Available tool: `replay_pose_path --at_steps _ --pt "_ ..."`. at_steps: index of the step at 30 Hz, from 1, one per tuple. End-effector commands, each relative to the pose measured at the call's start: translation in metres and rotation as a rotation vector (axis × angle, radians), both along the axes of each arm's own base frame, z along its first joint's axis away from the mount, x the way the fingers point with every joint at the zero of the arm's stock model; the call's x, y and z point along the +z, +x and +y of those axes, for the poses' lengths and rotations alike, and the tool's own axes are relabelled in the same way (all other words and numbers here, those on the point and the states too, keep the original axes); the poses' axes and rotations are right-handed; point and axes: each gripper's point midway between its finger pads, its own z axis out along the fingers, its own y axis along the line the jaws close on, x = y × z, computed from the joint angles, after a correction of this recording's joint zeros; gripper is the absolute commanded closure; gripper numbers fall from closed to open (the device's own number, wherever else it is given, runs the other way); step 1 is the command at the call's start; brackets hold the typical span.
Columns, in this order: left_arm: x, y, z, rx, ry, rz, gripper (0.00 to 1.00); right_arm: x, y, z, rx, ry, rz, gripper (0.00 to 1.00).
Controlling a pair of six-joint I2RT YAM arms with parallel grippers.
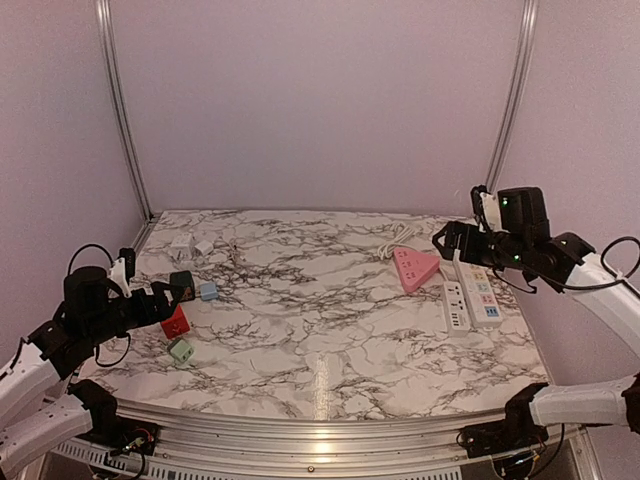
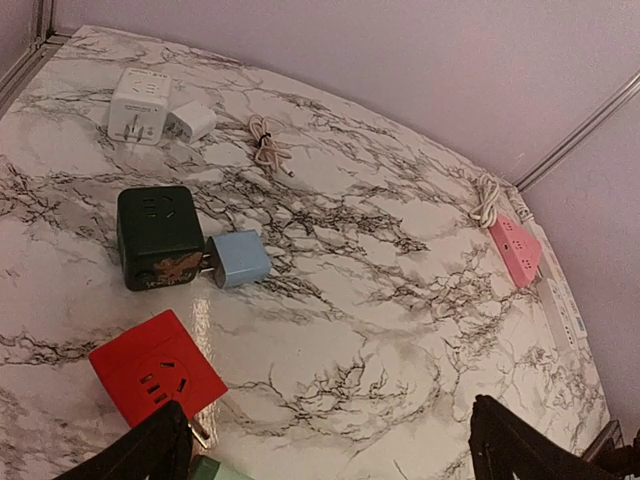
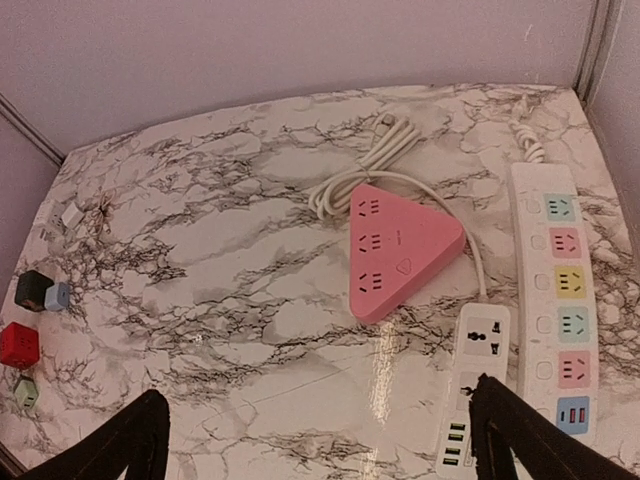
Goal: Insert the plug
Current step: Move the socket to the center of the board.
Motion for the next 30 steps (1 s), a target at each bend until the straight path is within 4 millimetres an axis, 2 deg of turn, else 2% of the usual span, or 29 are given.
replay_pose_path --at_steps 1,3,7,12,14,23,30 --pt "0.02 0.01 -0.006 -0.005 -0.059 -0.111 0.01 0.0 0.032 -0.002 -0.063 -0.047 0.008 0.02" --pt "0.023 0.012 -0.005 0.006 -0.064 -0.141 0.01 -0.004 0.044 0.0 -0.078 -0.066 0.025 0.02" --pt "0.013 0.013 0.003 0.044 -0.045 -0.143 0.01 -0.018 0.067 -0.001 -0.117 -0.047 0.04 0.01" --pt "0.009 0.009 0.006 0.052 -0.049 -0.157 0.01 -0.045 0.098 -0.024 -0.212 0.02 0.089 0.02" --pt "0.008 0.007 0.008 0.057 -0.057 -0.165 0.01 -0.054 0.113 -0.027 -0.22 0.042 0.092 0.02" --pt "0.013 -0.001 0.006 0.034 -0.076 -0.217 0.01 -0.116 0.173 0.002 -0.179 0.09 0.224 0.01" --pt "0.004 -0.001 0.002 0.013 -0.089 -0.225 0.01 -0.126 0.206 0.01 -0.193 0.099 0.245 0.01"
